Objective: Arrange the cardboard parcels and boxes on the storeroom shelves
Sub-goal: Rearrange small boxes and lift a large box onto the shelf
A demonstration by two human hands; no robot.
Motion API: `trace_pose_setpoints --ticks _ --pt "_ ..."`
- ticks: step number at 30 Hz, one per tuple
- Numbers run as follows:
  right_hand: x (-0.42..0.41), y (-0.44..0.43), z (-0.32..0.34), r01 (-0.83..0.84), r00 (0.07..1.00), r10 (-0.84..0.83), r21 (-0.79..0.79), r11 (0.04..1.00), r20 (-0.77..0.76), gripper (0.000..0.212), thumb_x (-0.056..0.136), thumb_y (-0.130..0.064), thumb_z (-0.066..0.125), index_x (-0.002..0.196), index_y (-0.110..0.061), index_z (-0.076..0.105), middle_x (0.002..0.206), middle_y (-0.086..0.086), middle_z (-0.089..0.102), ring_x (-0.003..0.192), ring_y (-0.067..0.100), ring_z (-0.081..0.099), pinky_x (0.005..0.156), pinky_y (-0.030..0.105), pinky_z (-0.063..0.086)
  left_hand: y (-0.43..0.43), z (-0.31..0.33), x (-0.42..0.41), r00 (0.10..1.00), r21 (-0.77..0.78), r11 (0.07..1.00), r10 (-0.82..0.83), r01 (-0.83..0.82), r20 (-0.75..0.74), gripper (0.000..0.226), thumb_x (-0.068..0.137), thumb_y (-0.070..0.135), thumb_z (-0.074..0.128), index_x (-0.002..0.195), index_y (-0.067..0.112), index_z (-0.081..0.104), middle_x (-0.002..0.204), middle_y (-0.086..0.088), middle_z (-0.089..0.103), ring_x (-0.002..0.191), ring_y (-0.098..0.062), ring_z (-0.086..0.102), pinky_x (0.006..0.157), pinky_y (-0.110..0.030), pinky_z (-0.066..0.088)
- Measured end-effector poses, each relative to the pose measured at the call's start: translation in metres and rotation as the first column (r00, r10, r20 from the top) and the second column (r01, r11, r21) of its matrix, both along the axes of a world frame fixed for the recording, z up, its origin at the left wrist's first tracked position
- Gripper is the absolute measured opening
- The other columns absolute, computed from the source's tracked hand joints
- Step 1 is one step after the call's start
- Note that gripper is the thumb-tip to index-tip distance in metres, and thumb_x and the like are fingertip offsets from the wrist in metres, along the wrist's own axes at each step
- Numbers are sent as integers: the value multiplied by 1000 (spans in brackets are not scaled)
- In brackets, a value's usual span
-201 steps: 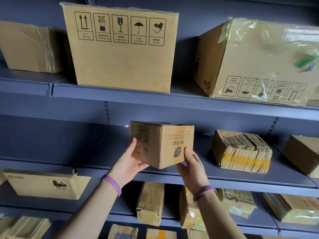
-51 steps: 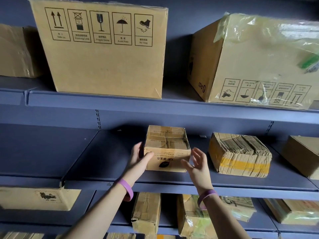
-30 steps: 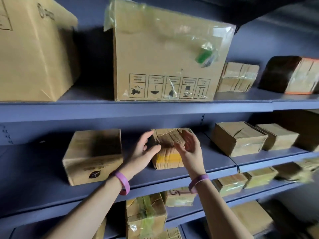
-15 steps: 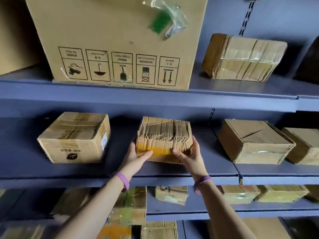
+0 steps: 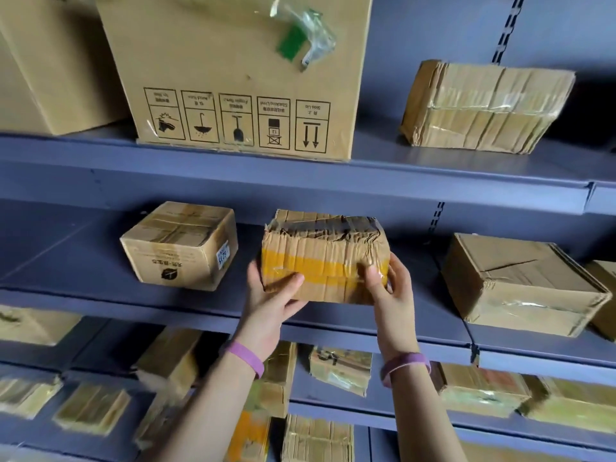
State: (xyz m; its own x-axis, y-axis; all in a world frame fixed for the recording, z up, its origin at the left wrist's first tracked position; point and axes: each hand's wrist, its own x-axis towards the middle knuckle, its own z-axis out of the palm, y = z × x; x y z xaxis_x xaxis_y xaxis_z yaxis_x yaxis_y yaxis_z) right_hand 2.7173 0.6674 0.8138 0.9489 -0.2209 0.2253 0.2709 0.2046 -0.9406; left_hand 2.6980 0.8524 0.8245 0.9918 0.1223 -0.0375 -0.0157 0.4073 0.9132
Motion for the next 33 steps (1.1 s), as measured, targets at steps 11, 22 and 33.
trace_pose_setpoints --ticks 11,22,33 --pt "-24 -11 -3 -97 966 166 318 943 -199 78 82 -60 61 146 -18 44 132 12 64 117 27 65 104 48 49 16 9 -25 999 -102 994 -43 40 -21 50 72 12 72 119 29 63 124 -5 69 117 -26 64 80 -41 56" --pt "-31 -4 2 -243 933 345 532 811 -101 46 87 -28 61 127 -5 58 114 12 72 97 20 72 79 35 62 5 29 -48 996 -313 949 -6 -21 -84 78 80 19 74 146 39 36 133 -12 60 114 -26 63 96 -43 53" --pt "-52 21 1 -222 968 246 277 935 -53 81 66 -58 83 122 -8 54 121 13 69 113 26 67 87 37 58 -18 27 -70 984 -221 959 -164 177 73 66 84 15 68 145 29 46 135 -8 64 123 -23 63 102 -39 53"
